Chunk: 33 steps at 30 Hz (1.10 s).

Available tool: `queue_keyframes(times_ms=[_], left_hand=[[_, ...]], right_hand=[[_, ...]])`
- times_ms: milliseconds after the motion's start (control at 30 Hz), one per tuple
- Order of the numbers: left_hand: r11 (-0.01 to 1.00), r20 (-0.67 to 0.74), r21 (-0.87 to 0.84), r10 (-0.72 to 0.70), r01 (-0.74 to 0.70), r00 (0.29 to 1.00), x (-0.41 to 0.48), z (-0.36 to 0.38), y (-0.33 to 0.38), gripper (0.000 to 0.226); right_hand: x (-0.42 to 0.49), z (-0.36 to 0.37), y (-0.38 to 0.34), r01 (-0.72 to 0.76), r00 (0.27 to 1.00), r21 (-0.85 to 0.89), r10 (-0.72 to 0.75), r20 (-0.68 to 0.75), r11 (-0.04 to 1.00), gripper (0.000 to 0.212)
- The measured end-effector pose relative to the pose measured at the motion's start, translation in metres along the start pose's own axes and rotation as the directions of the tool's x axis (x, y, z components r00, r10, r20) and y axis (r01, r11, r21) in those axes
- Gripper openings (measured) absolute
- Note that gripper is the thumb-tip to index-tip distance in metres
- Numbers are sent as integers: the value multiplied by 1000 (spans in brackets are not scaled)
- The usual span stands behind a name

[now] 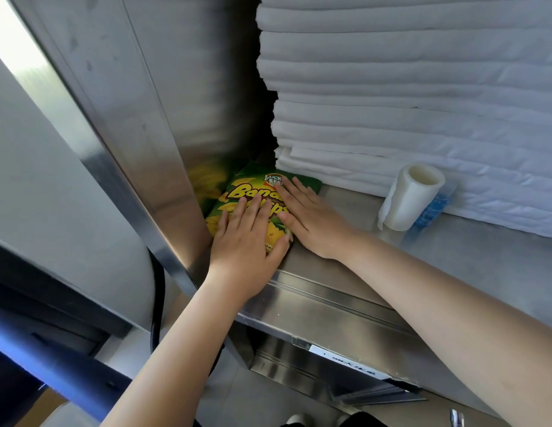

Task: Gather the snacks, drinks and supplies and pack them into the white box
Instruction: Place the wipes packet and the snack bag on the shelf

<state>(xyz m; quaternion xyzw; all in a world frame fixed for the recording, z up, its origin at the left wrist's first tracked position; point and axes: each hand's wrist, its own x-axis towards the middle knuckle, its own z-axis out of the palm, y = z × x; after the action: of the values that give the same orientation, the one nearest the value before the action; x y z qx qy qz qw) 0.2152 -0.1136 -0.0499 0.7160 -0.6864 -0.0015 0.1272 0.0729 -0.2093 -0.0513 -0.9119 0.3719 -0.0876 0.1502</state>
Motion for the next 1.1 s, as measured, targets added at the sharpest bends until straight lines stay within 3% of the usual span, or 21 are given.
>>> queue_keyframes(times_ms=[133, 300, 433, 733, 867, 1000, 1100], left_hand=[[999, 55, -27, -20, 21, 998, 5, -5, 1, 62], [998, 46, 52, -37, 35, 998, 27, -12, 6, 60], [999, 115, 18, -33, 31, 993, 30, -1, 0, 58], [1000, 76, -8, -9, 10, 997, 30, 0, -3, 55], [998, -53, -55, 28, -31, 998, 11, -6, 4, 47], [993, 13, 97, 60, -61, 998, -14, -6, 31, 48], [971, 7, 112, 210, -210, 978, -30, -6, 65, 41]], right_hand=[[4, -3, 3, 1, 1000, 0, -1, 32, 1000, 56], [-3, -7, 4, 15, 998, -69, -19, -57, 998, 55], [-6, -4, 10, -34, 999, -14, 33, -22, 999, 52], [-21, 0, 4, -154, 987, -48, 152, -49, 987, 59], [-71, 3, -1, -145, 989, -100, 142, -41, 984, 58], [-123, -7, -4, -158, 987, -80, 155, -47, 984, 52], [-167, -19, -4, -213, 974, -77, 205, -94, 974, 48]])
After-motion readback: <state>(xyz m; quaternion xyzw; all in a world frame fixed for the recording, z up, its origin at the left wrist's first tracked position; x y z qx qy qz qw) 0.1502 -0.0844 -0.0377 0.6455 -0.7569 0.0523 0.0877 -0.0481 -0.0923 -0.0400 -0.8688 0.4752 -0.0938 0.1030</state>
